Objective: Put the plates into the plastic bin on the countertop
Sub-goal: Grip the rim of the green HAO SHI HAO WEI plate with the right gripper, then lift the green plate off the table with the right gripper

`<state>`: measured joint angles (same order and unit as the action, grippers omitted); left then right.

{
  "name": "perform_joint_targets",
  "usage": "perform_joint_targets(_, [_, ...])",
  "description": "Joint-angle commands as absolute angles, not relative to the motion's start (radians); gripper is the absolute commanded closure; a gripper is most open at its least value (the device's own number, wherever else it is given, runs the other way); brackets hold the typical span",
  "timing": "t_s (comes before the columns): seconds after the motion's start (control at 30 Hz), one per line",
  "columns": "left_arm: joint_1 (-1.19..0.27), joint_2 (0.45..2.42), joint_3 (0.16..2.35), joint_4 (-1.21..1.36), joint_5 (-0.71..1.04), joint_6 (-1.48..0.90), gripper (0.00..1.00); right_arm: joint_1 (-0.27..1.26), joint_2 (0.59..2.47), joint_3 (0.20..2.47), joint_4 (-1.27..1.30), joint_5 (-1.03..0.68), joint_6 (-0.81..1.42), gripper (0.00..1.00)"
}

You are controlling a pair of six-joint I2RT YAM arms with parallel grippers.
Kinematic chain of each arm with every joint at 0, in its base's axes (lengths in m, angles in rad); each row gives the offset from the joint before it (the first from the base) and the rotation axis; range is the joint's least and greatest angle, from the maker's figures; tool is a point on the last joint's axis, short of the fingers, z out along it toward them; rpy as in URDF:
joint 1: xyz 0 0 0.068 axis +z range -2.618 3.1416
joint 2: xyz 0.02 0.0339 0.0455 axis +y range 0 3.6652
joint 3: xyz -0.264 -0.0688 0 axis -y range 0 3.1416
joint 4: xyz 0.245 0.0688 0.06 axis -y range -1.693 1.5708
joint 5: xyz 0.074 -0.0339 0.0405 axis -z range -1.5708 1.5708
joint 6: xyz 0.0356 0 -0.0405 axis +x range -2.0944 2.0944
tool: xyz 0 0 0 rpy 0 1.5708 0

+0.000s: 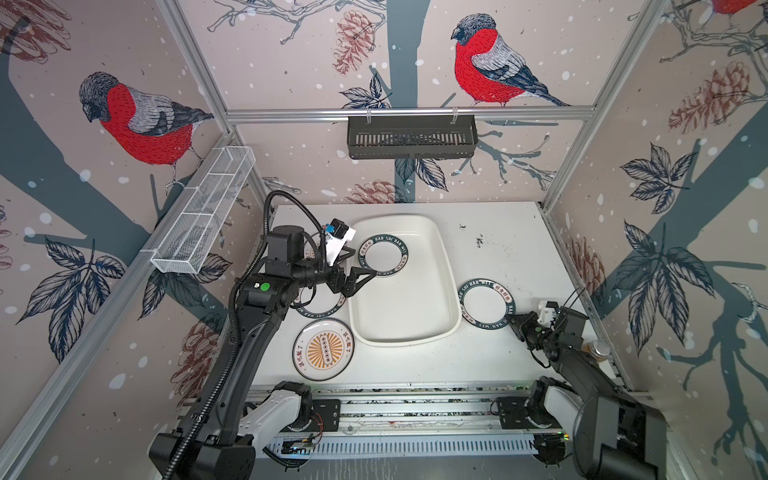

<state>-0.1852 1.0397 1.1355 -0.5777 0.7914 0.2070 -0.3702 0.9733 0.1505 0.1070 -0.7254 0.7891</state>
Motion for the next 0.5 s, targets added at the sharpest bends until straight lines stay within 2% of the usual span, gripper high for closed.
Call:
perform_joint_targets(0.0, [-0.185,1.037,1.136,-0.546,0.813,0.212,0.02,-0.376,0.961,0.180,0.085,-0.727,0.790,0.98])
perform_joint_targets(0.47, [-0.186,1.039,1.135,-0.547,0.811,0.213,0.02,-0.412,0.961,0.328,-0.011,-0.755,0.757,0.98])
